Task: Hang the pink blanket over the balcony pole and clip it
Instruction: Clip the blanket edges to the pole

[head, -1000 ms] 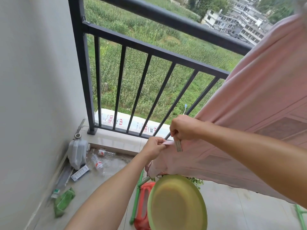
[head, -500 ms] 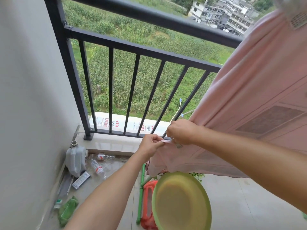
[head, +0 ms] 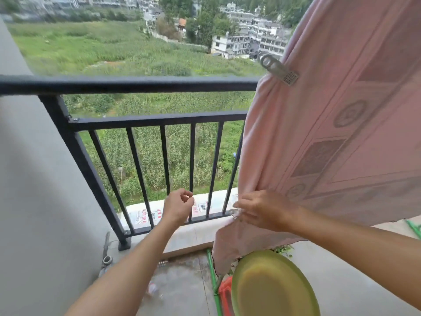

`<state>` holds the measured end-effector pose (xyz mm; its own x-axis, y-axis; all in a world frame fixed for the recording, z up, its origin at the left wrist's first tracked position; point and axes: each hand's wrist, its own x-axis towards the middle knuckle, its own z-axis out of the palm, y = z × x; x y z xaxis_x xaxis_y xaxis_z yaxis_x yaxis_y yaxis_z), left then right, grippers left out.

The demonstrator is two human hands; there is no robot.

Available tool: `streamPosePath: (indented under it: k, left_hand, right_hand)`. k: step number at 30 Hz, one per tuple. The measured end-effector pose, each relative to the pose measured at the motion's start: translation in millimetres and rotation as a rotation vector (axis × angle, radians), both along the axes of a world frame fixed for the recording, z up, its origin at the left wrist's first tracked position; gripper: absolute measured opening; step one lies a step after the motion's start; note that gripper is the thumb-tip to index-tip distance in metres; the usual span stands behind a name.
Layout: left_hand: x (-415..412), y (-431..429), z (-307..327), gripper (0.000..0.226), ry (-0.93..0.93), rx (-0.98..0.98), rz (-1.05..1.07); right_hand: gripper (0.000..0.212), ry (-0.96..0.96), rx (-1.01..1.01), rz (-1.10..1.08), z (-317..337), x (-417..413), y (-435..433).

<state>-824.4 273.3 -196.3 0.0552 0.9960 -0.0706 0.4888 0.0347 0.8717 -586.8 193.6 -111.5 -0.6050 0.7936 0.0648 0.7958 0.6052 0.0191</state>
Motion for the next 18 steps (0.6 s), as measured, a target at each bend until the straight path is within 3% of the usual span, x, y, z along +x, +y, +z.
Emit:
streamPosePath:
  k: [5, 10, 18]
  left_hand:
    - [26.6, 1.6, 77.7, 0.011, 0.045, 0.229, -0.143]
    - [68.1, -14.4, 156.9, 0.009, 0.052, 0.569, -0.212]
    - [159.8, -71.7, 289.3, 0.015, 0.065, 1.155, -0.186]
  right_hand:
    - [0.022, 0.123, 0.228, -0.146, 38.2, 47.4, -20.4]
    - [0.033, 0.231, 0.462, -0.257, 92.5, 95.9, -28.3]
    - [0.026, 0.389, 0.785, -0.251, 202.7, 175.5, -31.5]
